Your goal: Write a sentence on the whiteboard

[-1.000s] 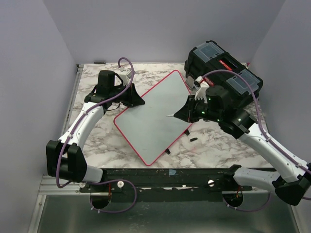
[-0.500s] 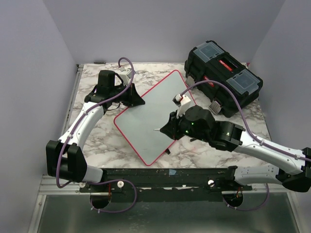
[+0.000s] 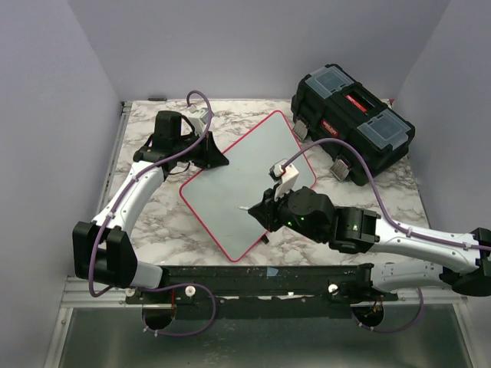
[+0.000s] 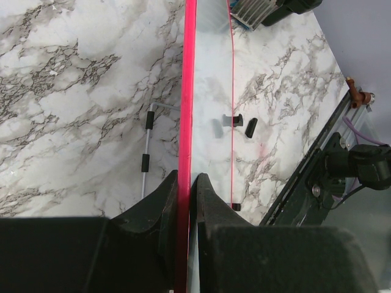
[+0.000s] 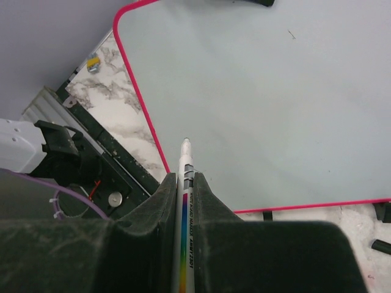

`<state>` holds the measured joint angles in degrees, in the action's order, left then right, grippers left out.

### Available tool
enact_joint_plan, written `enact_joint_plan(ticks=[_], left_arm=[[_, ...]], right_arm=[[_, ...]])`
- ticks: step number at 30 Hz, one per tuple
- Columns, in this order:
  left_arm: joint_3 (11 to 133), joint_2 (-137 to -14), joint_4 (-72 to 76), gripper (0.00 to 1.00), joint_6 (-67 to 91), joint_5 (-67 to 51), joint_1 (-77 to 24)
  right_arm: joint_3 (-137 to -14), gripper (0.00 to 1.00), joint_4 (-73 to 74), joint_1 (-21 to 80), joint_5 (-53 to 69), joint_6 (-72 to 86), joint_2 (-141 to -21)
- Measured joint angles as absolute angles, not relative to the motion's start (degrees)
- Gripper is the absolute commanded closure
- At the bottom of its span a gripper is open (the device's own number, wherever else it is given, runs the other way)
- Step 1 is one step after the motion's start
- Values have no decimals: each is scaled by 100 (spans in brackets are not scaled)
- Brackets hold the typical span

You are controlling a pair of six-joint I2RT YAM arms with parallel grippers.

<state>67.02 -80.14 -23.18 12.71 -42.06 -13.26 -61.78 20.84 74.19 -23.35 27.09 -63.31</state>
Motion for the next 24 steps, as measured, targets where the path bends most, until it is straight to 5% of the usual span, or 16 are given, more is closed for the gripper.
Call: enact_joint_plan(ticks=[24], left_arm=[[6707,-8014,-2331,100,1267,-4206,-1326]], right_arm=[[-6053,99,1614,7419,-2436,2698,-6523]])
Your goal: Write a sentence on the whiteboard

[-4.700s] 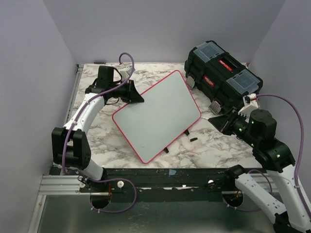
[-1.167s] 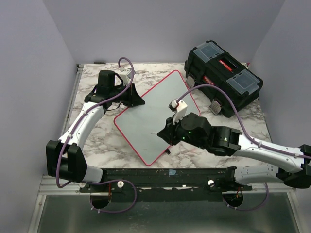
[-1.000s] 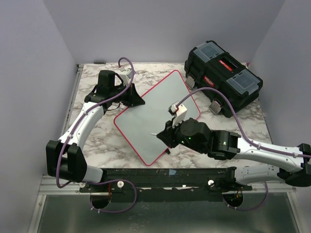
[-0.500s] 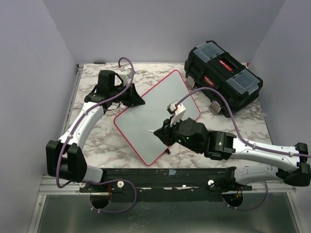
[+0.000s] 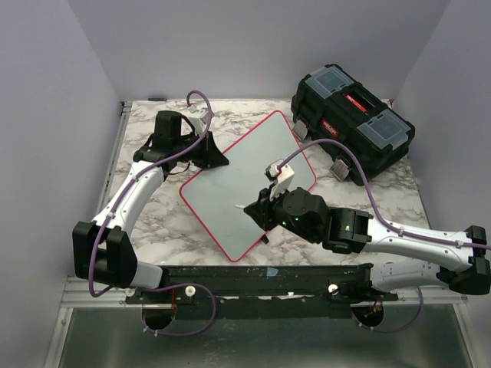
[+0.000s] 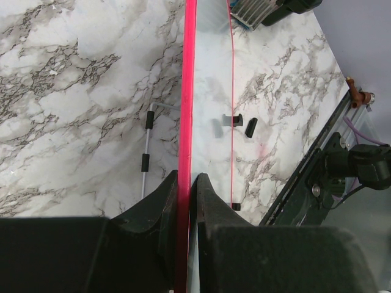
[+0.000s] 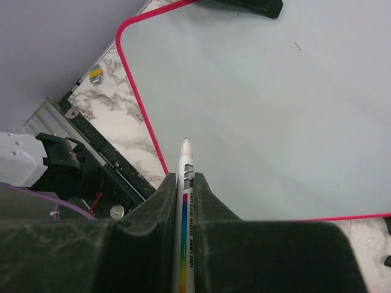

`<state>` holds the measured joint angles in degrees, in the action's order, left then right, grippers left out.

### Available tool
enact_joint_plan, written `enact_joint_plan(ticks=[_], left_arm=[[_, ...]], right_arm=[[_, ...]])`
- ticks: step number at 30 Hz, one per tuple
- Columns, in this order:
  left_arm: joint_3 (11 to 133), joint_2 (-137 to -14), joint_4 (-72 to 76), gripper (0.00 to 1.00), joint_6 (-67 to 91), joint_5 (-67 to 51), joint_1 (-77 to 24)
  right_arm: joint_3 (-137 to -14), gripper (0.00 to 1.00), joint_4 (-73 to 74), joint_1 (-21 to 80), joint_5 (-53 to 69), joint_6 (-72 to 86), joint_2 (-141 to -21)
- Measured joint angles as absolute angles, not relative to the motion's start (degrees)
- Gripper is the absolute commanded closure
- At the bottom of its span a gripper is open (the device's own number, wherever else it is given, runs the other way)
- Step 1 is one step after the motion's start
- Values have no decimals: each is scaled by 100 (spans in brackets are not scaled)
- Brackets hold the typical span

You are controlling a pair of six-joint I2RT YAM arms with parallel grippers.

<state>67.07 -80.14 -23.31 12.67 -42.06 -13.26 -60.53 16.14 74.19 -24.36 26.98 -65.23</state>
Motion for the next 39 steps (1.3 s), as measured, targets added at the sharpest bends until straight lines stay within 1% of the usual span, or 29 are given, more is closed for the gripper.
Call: enact_joint_plan(ticks=[5,16,39], left_arm=[[6709,-8014,-2333,100,1267,-4204,-1326],[6716,-8014,-2344,100,1267,-4204,-1326],[6718,-7992,-2355,100,1267,-4198,-1347]], right_arm=[[-6055,99,1498,7419,-2434,2639,-6567],[-6149,99,1304,7419,-2416,2434,-7072],[-6337,99,451,7419,-2722,1984,-7244]])
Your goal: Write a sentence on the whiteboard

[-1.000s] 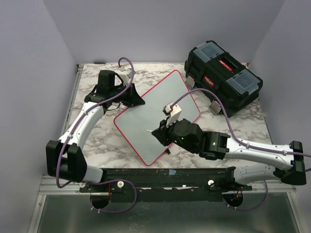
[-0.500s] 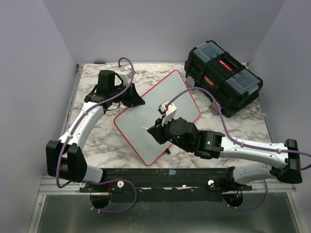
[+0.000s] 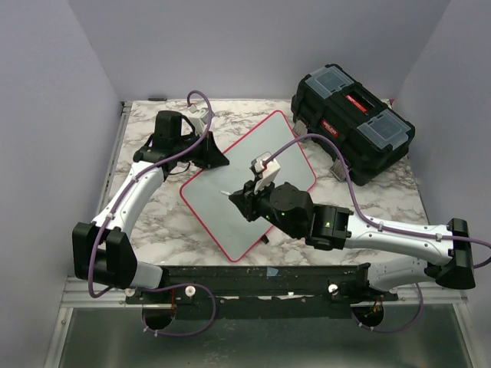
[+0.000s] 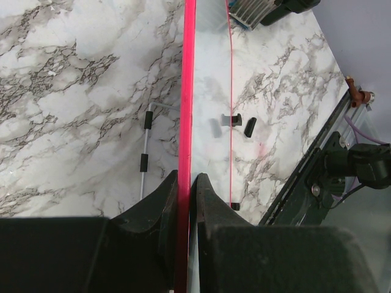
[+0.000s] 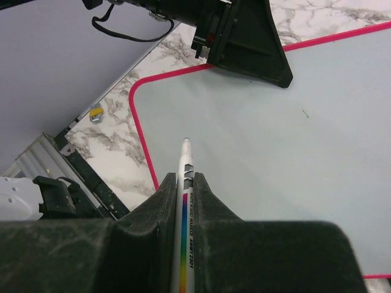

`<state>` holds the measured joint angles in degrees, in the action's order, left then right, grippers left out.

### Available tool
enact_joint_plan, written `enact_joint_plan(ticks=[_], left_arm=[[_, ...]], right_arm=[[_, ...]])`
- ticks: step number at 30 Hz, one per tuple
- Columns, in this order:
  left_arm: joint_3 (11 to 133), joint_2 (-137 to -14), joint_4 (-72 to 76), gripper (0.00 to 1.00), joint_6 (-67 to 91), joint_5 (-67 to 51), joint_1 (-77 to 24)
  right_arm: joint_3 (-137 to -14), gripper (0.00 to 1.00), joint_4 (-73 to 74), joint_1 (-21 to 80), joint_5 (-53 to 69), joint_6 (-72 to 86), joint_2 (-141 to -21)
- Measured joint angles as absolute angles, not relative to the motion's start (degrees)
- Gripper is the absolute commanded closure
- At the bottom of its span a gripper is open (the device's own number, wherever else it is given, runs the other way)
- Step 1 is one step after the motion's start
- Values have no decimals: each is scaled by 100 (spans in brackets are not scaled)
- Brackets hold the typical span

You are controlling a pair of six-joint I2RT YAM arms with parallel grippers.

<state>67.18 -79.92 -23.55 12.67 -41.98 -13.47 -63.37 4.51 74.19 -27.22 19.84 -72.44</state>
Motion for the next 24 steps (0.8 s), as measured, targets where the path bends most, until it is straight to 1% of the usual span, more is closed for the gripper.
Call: enact_joint_plan(ticks=[24], left_arm=[[6720,-7950,-2370,100,1269,-4185,-1365]], right_arm=[[-6263,99,23,7419,-2888,1944,-7465]])
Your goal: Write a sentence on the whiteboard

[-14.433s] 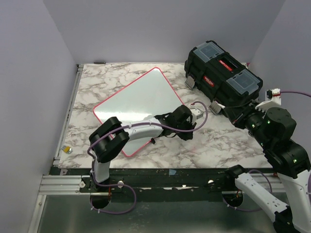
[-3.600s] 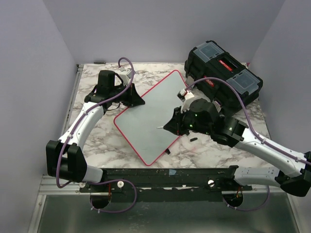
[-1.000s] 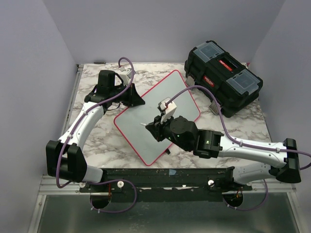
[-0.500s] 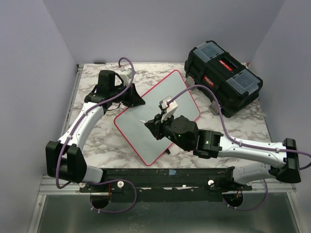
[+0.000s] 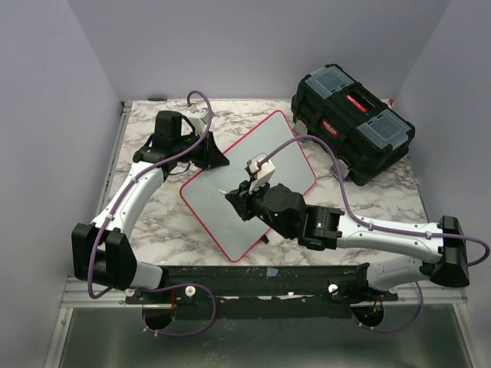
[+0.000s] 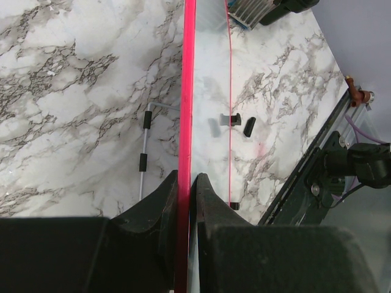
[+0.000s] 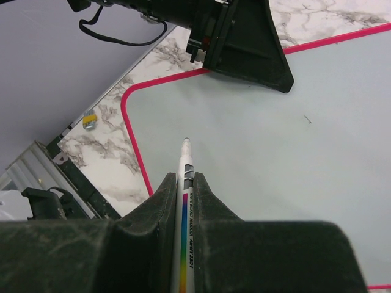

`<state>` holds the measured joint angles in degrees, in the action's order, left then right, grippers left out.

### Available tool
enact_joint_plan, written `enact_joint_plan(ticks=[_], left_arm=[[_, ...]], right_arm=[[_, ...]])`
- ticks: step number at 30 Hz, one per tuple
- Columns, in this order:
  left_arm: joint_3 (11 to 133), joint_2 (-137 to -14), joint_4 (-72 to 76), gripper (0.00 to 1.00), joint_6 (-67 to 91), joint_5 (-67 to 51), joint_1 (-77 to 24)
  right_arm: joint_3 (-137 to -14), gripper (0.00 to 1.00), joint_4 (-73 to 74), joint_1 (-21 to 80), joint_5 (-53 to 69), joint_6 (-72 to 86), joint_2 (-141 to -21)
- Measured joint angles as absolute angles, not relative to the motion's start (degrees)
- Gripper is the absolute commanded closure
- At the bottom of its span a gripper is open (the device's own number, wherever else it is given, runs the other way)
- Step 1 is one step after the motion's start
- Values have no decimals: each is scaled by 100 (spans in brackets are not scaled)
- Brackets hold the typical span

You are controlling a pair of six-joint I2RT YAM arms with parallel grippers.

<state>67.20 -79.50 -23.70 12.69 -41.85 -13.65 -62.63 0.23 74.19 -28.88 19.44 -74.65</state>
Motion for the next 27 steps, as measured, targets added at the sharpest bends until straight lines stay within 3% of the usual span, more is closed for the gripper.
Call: enact_joint_plan(ticks=[27], left_arm=[[6720,-7911,-2392,100,1269,-4152,-1396]], right_arm=[[-6908,99,-167,7419,-2707,1778,-8530]])
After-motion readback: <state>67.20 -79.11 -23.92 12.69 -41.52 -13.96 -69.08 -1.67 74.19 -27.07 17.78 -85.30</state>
